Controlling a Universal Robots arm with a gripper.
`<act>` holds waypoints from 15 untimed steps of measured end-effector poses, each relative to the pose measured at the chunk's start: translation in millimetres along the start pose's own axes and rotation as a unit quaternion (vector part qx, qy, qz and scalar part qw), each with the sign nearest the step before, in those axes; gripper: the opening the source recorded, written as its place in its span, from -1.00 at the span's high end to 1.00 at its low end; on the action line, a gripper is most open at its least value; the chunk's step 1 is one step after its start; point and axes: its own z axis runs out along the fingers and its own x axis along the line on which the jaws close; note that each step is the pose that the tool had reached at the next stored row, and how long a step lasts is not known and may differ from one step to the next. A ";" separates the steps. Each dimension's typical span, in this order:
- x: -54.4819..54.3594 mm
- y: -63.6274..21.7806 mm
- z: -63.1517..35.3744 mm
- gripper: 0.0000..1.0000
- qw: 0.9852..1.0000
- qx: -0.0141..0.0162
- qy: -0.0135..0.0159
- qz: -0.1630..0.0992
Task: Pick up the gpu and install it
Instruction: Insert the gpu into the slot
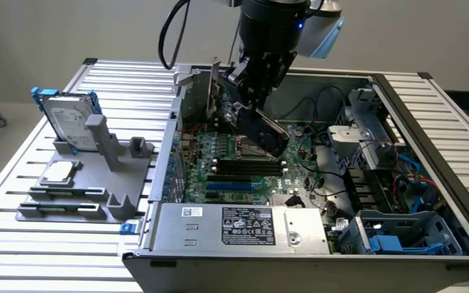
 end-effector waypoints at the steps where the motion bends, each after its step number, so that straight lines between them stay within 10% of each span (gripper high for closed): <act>1: 0.0 0.0 0.0 0.48 1.000 0.000 0.000 -0.008; 4: 0.1 -0.1 0.0 0.48 0.999 -0.002 -0.001 -0.032; 12: 0.0 0.0 0.0 0.48 0.997 -0.019 -0.019 -0.071; 15: 0.0 0.0 0.0 0.48 0.996 -0.019 -0.023 -0.088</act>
